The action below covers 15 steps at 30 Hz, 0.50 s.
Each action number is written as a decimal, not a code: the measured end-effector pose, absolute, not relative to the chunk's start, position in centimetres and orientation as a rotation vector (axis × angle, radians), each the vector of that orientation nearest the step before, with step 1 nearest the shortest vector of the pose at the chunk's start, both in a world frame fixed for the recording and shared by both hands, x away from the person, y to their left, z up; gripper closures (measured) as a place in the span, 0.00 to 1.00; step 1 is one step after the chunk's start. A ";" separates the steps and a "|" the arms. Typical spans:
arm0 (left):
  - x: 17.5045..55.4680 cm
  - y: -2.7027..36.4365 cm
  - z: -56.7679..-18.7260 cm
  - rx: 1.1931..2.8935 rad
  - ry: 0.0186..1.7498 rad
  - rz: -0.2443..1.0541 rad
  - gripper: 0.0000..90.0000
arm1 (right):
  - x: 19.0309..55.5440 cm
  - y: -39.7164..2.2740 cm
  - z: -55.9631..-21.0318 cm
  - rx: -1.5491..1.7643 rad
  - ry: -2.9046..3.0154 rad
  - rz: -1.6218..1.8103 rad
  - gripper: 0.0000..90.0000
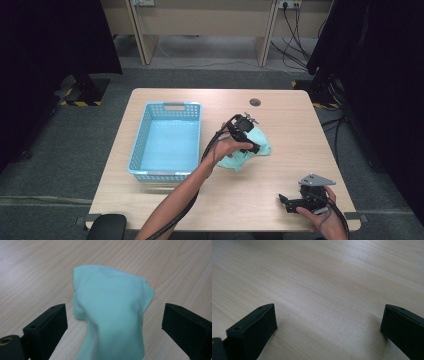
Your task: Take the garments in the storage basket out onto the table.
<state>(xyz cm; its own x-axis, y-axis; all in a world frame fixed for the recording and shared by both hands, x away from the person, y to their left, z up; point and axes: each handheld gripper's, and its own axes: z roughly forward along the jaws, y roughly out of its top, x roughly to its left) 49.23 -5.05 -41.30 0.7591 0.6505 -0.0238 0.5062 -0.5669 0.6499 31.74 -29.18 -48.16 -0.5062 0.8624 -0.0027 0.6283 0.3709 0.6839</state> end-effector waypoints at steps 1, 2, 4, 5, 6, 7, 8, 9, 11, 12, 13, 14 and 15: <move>49.2 -5.0 -41.2 2.297 0.862 0.288 0.06 | 31.7 -29.2 -48.2 1.302 2.276 0.898 0.01; 49.2 -5.0 -41.2 2.296 0.863 0.287 0.06 | 31.7 -29.2 -48.2 1.302 2.276 0.898 0.01; 49.2 -4.9 -41.0 2.292 0.864 0.287 0.06 | 31.7 -29.2 -48.2 1.302 2.276 0.898 0.01; 49.2 -4.9 -40.9 2.291 0.863 0.289 0.06 | 31.7 -29.2 -48.2 1.302 2.276 0.898 0.01; 49.2 -4.8 -40.8 2.292 0.862 0.289 0.06 | 31.7 -29.2 -48.2 1.301 2.276 0.898 0.01; 49.2 -4.8 -40.7 2.290 0.862 0.289 0.06 | 31.7 -29.2 -48.2 1.301 2.276 0.898 0.01; 49.2 -4.7 -40.6 2.291 0.861 0.289 0.06 | 31.7 -29.2 -48.2 1.301 2.277 0.898 0.01; 49.2 -4.6 -40.5 2.289 0.861 0.291 0.06 | 31.7 -29.2 -48.2 1.301 2.275 0.899 0.01; 49.1 -4.4 -40.2 2.284 0.858 0.291 0.06 | 31.7 -29.2 -48.2 1.301 2.276 0.899 0.01; 49.0 -4.2 -40.1 2.280 0.854 0.293 0.06 | 31.7 -29.2 -48.2 1.302 2.276 0.899 0.01; 49.0 -4.0 -39.9 2.276 0.851 0.294 0.06 | 31.7 -29.2 -48.2 1.303 2.275 0.899 0.01; 48.9 -3.9 -39.7 2.270 0.851 0.295 0.06 | 31.7 -29.2 -48.2 1.302 2.276 0.899 0.01; 48.9 -3.6 -39.6 2.267 0.852 0.299 0.06 | 31.7 -29.2 -48.2 1.302 2.275 0.899 0.01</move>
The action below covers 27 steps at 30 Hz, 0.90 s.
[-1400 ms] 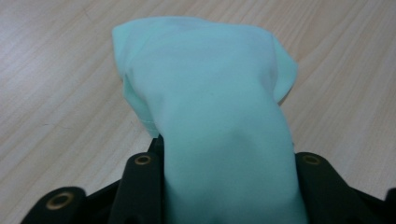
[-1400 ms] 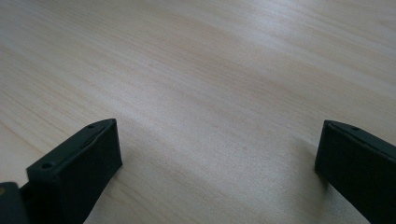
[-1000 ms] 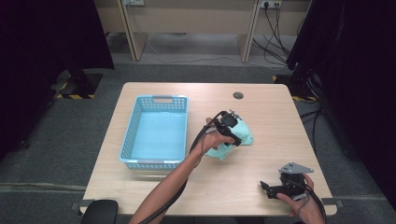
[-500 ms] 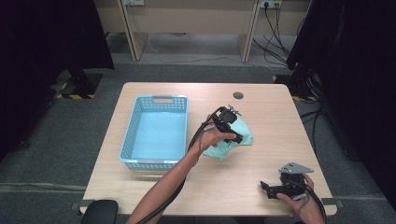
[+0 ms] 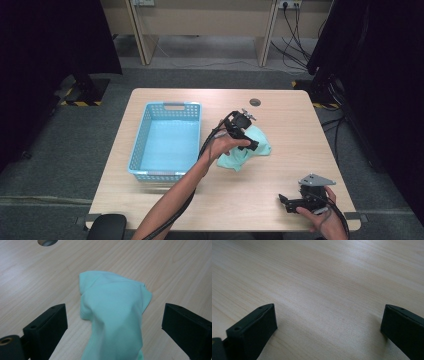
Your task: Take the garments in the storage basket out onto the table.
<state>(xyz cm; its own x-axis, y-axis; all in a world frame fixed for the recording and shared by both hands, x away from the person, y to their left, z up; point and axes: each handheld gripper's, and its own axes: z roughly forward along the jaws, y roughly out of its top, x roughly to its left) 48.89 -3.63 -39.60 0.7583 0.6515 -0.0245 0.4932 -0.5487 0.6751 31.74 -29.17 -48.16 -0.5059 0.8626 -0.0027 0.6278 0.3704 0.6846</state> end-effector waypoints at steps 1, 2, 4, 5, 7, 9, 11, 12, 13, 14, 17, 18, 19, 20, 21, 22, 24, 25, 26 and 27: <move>48.9 -3.4 -39.5 2.262 0.858 0.308 0.06 | 31.7 -29.2 -48.2 1.302 2.275 0.899 0.01; 48.9 -3.2 -39.3 2.261 0.860 0.317 0.06 | 31.7 -29.2 -48.2 1.302 2.275 0.899 0.01; 48.9 -2.8 -39.0 2.252 0.862 0.325 0.06 | 31.7 -29.2 -48.2 1.302 2.275 0.899 0.01; 48.9 -2.6 -38.8 2.244 0.863 0.329 0.06 | 31.7 -29.2 -48.2 1.301 2.275 0.899 0.01; 48.9 -2.3 -38.4 2.234 0.860 0.334 0.06 | 31.7 -29.2 -48.2 1.303 2.276 0.898 0.01; 48.9 -2.1 -38.0 2.224 0.858 0.335 0.06 | 31.7 -29.2 -48.2 1.302 2.276 0.899 0.01; 48.8 -1.8 -37.8 2.215 0.855 0.339 0.06 | 31.7 -29.2 -48.2 1.302 2.276 0.899 0.01; 48.8 -1.6 -37.6 2.211 0.857 0.340 0.06 | 31.7 -29.2 -48.2 1.302 2.276 0.899 0.01; 48.8 -1.5 -37.5 2.210 0.857 0.349 0.06 | 31.7 -29.2 -48.2 1.302 2.276 0.899 0.01; 48.7 -1.3 -37.5 2.210 0.860 0.358 0.06 | 31.7 -29.2 -48.2 1.303 2.276 0.899 0.01; 48.8 -0.9 -37.3 2.203 0.866 0.367 0.06 | 31.7 -29.2 -48.2 1.302 2.275 0.899 0.01; 48.8 -0.7 -37.2 2.197 0.871 0.367 0.06 | 31.7 -29.2 -48.2 1.303 2.275 0.899 0.01; 48.8 -0.5 -37.1 2.194 0.875 0.369 0.06 | 31.7 -29.2 -48.2 1.302 2.275 0.899 0.01; 48.8 -0.3 -37.1 2.193 0.877 0.370 0.06 | 31.7 -29.2 -48.2 1.303 2.275 0.899 0.01; 48.8 -0.1 -37.1 2.191 0.881 0.369 0.06 | 31.7 -29.2 -48.2 1.303 2.275 0.899 0.01; 48.8 0.1 -37.0 2.187 0.885 0.370 0.06 | 31.7 -29.2 -48.2 1.304 2.277 0.898 0.01; 48.9 0.3 -36.9 2.181 0.890 0.369 0.06 | 31.7 -29.2 -48.2 1.304 2.276 0.898 0.01; 48.9 0.5 -36.9 2.179 0.889 0.370 0.06 | 31.7 -29.2 -48.2 1.304 2.276 0.898 0.01; 48.8 0.6 -36.8 2.177 0.890 0.370 0.06 | 31.7 -29.2 -48.2 1.303 2.276 0.898 0.00; 48.8 0.7 -36.8 2.175 0.890 0.369 0.06 | 31.7 -29.2 -48.2 1.304 2.276 0.898 0.00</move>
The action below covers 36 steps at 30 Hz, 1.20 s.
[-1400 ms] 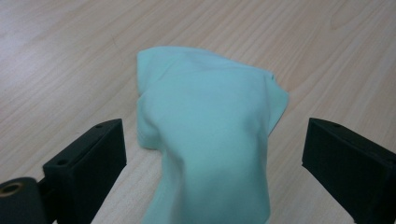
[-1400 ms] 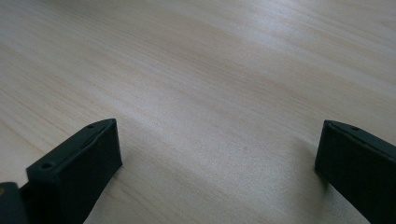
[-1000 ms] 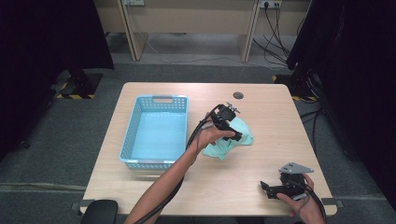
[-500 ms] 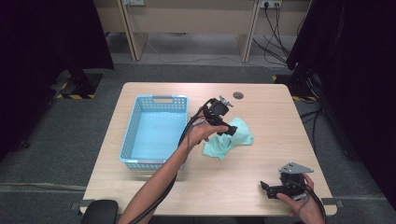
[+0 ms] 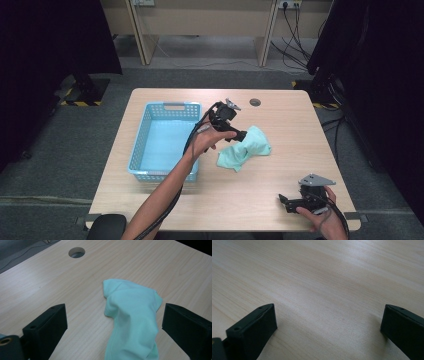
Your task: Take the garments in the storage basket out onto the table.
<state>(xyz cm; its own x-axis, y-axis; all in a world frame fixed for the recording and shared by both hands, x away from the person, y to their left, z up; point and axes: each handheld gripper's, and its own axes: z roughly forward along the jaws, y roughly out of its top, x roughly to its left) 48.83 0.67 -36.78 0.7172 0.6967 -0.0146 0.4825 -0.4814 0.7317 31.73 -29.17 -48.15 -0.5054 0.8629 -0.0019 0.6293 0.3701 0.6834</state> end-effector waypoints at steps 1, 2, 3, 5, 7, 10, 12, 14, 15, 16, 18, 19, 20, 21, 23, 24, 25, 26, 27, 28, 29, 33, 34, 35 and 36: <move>48.8 0.8 -36.7 2.177 0.888 0.370 0.06 | 31.7 -29.2 -48.2 1.303 2.276 0.898 0.00; 48.8 0.9 -36.7 2.173 0.890 0.372 0.06 | 31.7 -29.2 -48.2 1.304 2.276 0.898 0.00; 48.8 1.0 -36.6 2.172 0.890 0.372 0.06 | 31.7 -29.2 -48.2 1.304 2.276 0.898 0.00; 48.8 1.3 -36.4 2.165 0.894 0.378 0.06 | 31.7 -29.2 -48.2 1.304 2.276 0.898 0.00; 48.8 1.7 -36.3 2.156 0.899 0.380 0.06 | 31.7 -29.2 -48.2 1.305 2.276 0.899 0.01; 48.8 2.1 -36.1 2.148 0.905 0.383 0.06 | 31.7 -29.2 -48.2 1.305 2.276 0.899 0.00; 48.7 2.5 -35.9 2.140 0.907 0.386 0.06 | 31.7 -29.2 -48.2 1.305 2.276 0.899 0.00; 48.7 2.8 -35.7 2.137 0.909 0.391 0.06 | 31.7 -29.2 -48.2 1.304 2.276 0.898 0.00; 48.7 2.9 -35.6 2.134 0.909 0.391 0.06 | 31.7 -29.2 -48.2 1.302 2.276 0.897 0.00; 48.6 3.0 -35.5 2.130 0.911 0.394 0.06 | 31.7 -29.2 -48.2 1.302 2.276 0.898 0.00; 48.6 3.3 -35.4 2.124 0.910 0.395 0.06 | 31.7 -29.2 -48.2 1.303 2.276 0.897 0.00; 48.5 3.5 -35.3 2.122 0.909 0.396 0.06 | 31.7 -29.2 -48.2 1.303 2.276 0.898 0.00; 48.5 3.6 -35.3 2.120 0.910 0.397 0.06 | 31.7 -29.2 -48.2 1.303 2.276 0.898 0.00; 48.5 4.0 -35.3 2.114 0.917 0.398 0.06 | 31.7 -29.2 -48.2 1.303 2.276 0.899 0.01; 48.4 4.5 -35.4 2.102 0.926 0.398 0.06 | 31.7 -29.2 -48.2 1.304 2.276 0.898 0.00; 48.4 4.5 -35.4 2.102 0.926 0.398 0.06 | 31.7 -29.2 -48.2 1.304 2.276 0.898 0.00; 48.4 4.5 -35.4 2.102 0.926 0.398 0.06 | 31.7 -29.2 -48.2 1.302 2.277 0.897 0.00; 48.4 5.0 -35.4 2.094 0.932 0.401 0.06 | 31.7 -29.2 -48.2 1.302 2.277 0.897 0.00; 48.4 5.0 -35.4 2.094 0.932 0.401 0.06 | 31.7 -29.2 -48.2 1.302 2.277 0.897 0.00; 48.4 5.0 -35.4 2.094 0.932 0.401 0.06 | 31.7 -29.2 -48.2 1.302 2.277 0.897 0.00; 48.3 5.5 -35.4 2.085 0.938 0.400 0.06 | 31.7 -29.2 -48.2 1.302 2.277 0.897 0.00; 48.2 6.1 -35.5 2.072 0.945 0.404 0.06 | 31.7 -29.2 -48.2 1.302 2.276 0.898 0.01; 47.9 6.7 -35.4 2.065 0.950 0.407 0.06 | 31.7 -29.2 -48.2 1.302 2.276 0.898 0.01; 47.9 6.7 -35.4 2.065 0.950 0.407 0.06 | 31.7 -29.2 -48.2 1.302 2.276 0.898 0.01; 47.9 6.7 -35.4 2.065 0.950 0.407 0.06 | 31.7 -29.2 -48.2 1.302 2.276 0.898 0.00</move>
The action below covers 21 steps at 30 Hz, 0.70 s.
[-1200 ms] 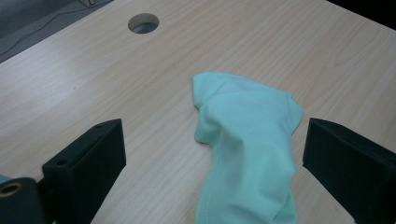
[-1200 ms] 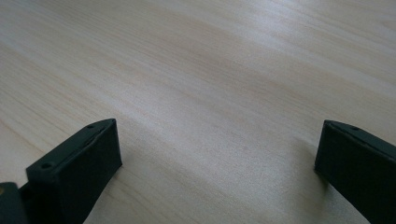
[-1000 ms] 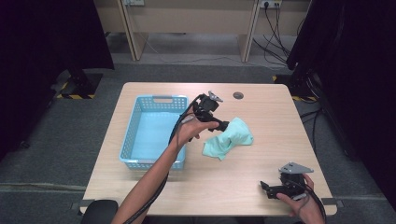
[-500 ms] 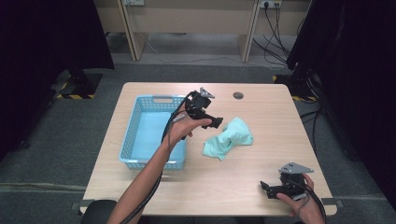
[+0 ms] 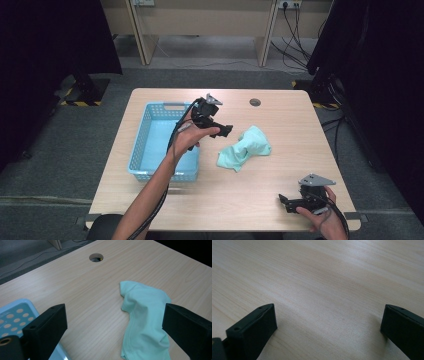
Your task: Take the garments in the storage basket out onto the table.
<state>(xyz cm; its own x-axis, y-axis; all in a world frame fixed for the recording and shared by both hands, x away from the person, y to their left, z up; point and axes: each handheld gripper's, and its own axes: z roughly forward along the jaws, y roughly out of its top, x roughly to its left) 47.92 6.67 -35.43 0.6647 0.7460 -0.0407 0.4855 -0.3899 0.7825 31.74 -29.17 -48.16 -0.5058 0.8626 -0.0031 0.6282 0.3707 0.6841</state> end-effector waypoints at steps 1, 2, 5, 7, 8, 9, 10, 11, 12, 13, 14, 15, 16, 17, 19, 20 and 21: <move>47.8 7.1 -35.4 2.056 0.954 0.407 0.06 | 31.7 -29.2 -48.2 1.302 2.276 0.898 0.00; 47.8 7.1 -35.4 2.056 0.954 0.407 0.06 | 31.7 -29.2 -48.2 1.302 2.276 0.898 0.00; 47.8 7.5 -35.4 2.046 0.960 0.408 0.06 | 31.7 -29.2 -48.2 1.303 2.275 0.899 0.00; 47.7 7.9 -35.4 2.034 0.963 0.409 0.06 | 31.7 -29.2 -48.2 1.303 2.275 0.899 0.00; 47.6 8.2 -35.4 2.028 0.965 0.410 0.06 | 31.7 -29.2 -48.2 1.302 2.275 0.899 0.00; 47.6 8.2 -35.4 2.028 0.965 0.410 0.06 | 31.7 -29.2 -48.2 1.302 2.275 0.899 0.00; 47.6 8.2 -35.4 2.028 0.965 0.410 0.06 | 31.7 -29.2 -48.2 1.301 2.275 0.899 0.00; 47.5 8.6 -35.4 2.019 0.970 0.411 0.06 | 31.7 -29.2 -48.2 1.301 2.275 0.899 0.00; 47.5 8.6 -35.4 2.019 0.970 0.411 0.06 | 31.7 -29.2 -48.2 1.301 2.275 0.899 0.00; 47.5 9.0 -35.3 2.014 0.975 0.416 0.06 | 31.7 -29.2 -48.2 1.302 2.275 0.899 0.00; 47.5 9.0 -35.3 2.014 0.975 0.416 0.06 | 31.7 -29.2 -48.2 1.302 2.275 0.899 0.00; 47.5 9.0 -35.3 2.014 0.975 0.416 0.06 | 31.7 -29.2 -48.2 1.302 2.275 0.899 0.00; 47.5 9.2 -35.3 2.011 0.979 0.417 0.06 | 31.7 -29.2 -48.2 1.302 2.275 0.899 0.00; 47.4 9.4 -35.3 2.003 0.982 0.417 0.06 | 31.7 -29.2 -48.2 1.302 2.275 0.899 0.00; 47.4 9.7 -35.2 1.997 0.983 0.418 0.06 | 31.7 -29.2 -48.2 1.303 2.275 0.899 0.00; 47.3 9.8 -35.2 1.995 0.985 0.417 0.06 | 31.7 -29.2 -48.2 1.302 2.275 0.898 0.00; 47.2 9.9 -35.2 1.994 0.983 0.417 0.06 | 31.7 -29.2 -48.2 1.303 2.274 0.899 0.00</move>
<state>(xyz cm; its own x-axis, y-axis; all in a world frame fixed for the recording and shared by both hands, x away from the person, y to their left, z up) 47.24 9.90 -35.17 0.6352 0.7693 -0.0688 0.4853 -0.3283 0.8104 31.74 -29.15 -48.17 -0.5048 0.8632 -0.0021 0.6283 0.3691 0.6848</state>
